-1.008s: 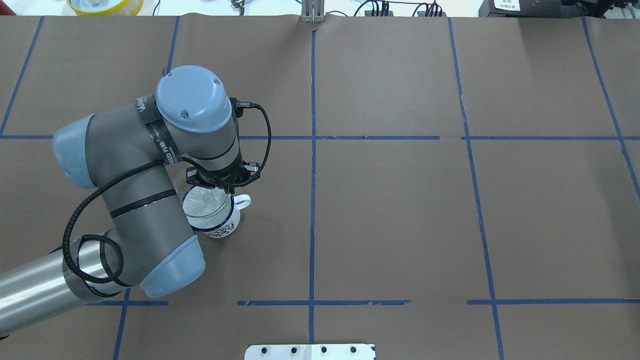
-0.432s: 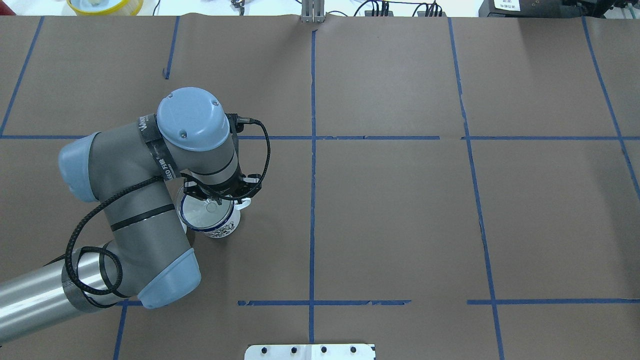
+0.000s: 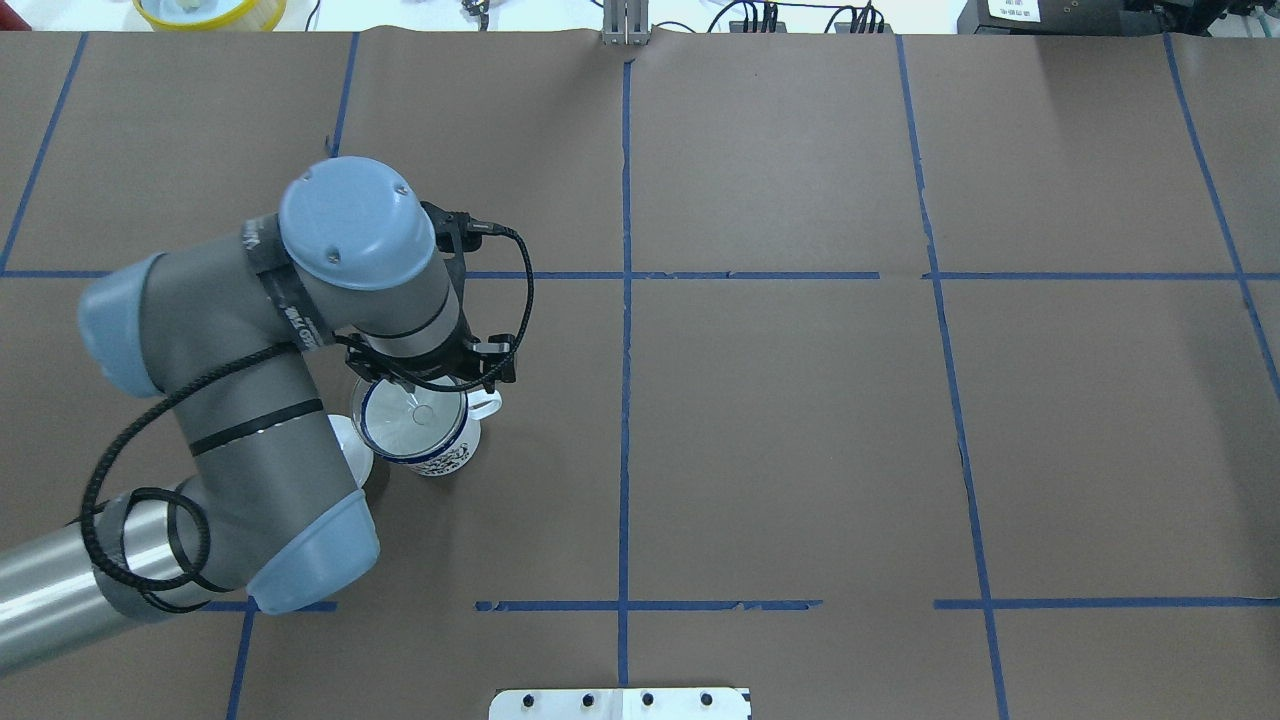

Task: Place funnel on cup

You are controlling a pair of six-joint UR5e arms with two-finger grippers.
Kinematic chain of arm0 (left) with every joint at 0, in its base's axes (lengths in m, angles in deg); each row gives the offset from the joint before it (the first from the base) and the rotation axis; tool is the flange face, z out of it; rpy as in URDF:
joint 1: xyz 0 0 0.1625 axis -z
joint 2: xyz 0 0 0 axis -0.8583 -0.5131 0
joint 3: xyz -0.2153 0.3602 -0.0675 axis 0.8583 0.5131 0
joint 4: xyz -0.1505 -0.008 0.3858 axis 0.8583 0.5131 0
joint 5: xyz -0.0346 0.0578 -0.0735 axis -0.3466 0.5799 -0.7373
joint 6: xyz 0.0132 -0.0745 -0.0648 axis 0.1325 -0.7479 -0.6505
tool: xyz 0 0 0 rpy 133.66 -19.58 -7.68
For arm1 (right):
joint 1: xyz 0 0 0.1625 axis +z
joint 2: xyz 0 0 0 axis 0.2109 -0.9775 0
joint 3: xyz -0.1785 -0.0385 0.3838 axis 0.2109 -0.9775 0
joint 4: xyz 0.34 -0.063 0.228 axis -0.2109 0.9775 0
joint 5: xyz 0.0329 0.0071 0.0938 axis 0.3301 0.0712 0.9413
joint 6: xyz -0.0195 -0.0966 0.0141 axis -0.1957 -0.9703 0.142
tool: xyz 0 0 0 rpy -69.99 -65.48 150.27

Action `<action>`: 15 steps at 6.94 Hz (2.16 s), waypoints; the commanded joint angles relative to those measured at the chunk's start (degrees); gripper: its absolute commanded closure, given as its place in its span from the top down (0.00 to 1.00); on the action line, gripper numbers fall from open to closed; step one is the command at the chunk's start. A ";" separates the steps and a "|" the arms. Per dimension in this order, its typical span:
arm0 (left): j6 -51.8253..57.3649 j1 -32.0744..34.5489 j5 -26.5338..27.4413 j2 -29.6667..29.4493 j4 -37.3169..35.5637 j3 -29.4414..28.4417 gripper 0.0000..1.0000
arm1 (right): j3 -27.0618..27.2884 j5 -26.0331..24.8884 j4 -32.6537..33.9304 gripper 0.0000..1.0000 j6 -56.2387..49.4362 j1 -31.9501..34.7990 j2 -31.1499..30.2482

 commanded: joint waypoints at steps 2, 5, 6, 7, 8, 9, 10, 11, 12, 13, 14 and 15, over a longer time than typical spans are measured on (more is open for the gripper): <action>37.71 26.33 -11.64 26.35 19.63 -0.79 1.00 | 0.00 0.00 0.00 1.00 0.00 0.00 0.00; 50.06 45.77 -24.69 31.51 17.24 -16.69 1.00 | 0.00 0.00 0.00 1.00 0.00 0.00 0.00; 50.59 47.17 -19.47 31.70 16.87 -16.73 1.00 | 0.00 0.00 0.00 1.00 0.00 0.00 0.00; 50.77 47.10 -18.37 31.79 14.61 -18.03 1.00 | 0.09 0.00 0.00 1.00 0.00 0.00 0.00; 50.59 47.36 -18.62 31.96 10.23 -17.09 1.00 | 0.00 0.00 0.00 1.00 0.00 0.00 0.00; 50.07 47.28 -18.71 31.09 5.40 -15.51 1.00 | 0.00 0.00 0.00 1.00 0.00 0.00 0.00; 50.06 47.36 -18.80 31.61 2.83 -13.32 1.00 | 0.00 0.00 0.00 1.00 0.00 0.00 0.00; 50.06 47.36 -18.80 31.61 2.81 -13.39 1.00 | 0.00 0.00 0.00 1.00 0.00 0.00 0.00; 50.24 47.19 -18.98 31.53 3.24 -13.56 1.00 | 0.00 0.00 0.00 1.00 0.00 0.00 0.00; 50.41 47.10 -18.98 31.26 3.33 -13.21 1.00 | 0.00 0.00 0.00 1.00 0.00 0.00 0.00; 50.33 47.10 -18.98 31.26 3.33 -13.99 1.00 | 0.00 0.00 0.00 1.00 0.00 0.00 0.00; 50.50 47.10 -18.98 31.26 3.42 -14.35 1.00 | 0.00 0.00 0.00 1.00 0.00 0.00 0.00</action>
